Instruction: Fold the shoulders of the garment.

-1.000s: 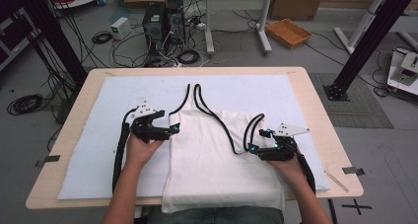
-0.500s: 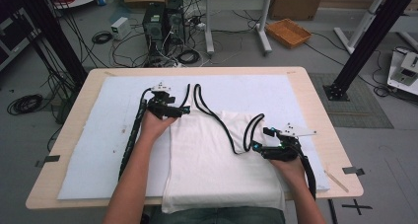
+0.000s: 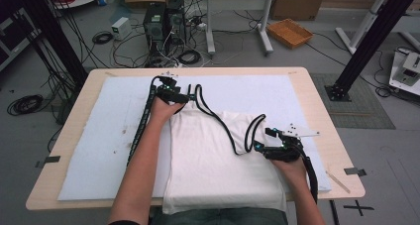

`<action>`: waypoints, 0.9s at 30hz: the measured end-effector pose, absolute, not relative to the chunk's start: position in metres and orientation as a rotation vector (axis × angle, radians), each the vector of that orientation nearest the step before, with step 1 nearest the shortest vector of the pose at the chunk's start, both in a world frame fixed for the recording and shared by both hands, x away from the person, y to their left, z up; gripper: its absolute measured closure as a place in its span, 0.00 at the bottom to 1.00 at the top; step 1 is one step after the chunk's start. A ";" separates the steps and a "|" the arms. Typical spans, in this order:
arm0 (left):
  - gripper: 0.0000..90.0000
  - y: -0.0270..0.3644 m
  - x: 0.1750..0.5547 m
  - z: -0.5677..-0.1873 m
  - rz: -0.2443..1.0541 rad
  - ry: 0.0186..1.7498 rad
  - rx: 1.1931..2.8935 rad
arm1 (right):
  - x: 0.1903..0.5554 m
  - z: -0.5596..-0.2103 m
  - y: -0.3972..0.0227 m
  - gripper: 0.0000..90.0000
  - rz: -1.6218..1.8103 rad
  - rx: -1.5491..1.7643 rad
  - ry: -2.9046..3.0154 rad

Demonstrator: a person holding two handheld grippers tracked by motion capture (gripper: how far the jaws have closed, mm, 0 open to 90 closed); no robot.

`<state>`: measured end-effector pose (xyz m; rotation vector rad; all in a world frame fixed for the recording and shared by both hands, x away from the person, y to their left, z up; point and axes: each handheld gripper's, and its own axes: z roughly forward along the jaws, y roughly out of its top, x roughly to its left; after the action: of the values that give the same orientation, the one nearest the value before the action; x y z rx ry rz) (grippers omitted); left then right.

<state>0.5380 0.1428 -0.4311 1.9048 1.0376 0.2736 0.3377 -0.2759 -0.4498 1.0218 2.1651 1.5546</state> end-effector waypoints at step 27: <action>0.54 0.099 0.574 -0.446 0.485 1.130 2.075 | 0.337 -0.450 -0.277 0.25 1.584 1.018 2.170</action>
<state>0.5738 0.0992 -0.4462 2.0753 1.1303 0.4855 0.3372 -0.2775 -0.4500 1.0180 2.1699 1.5840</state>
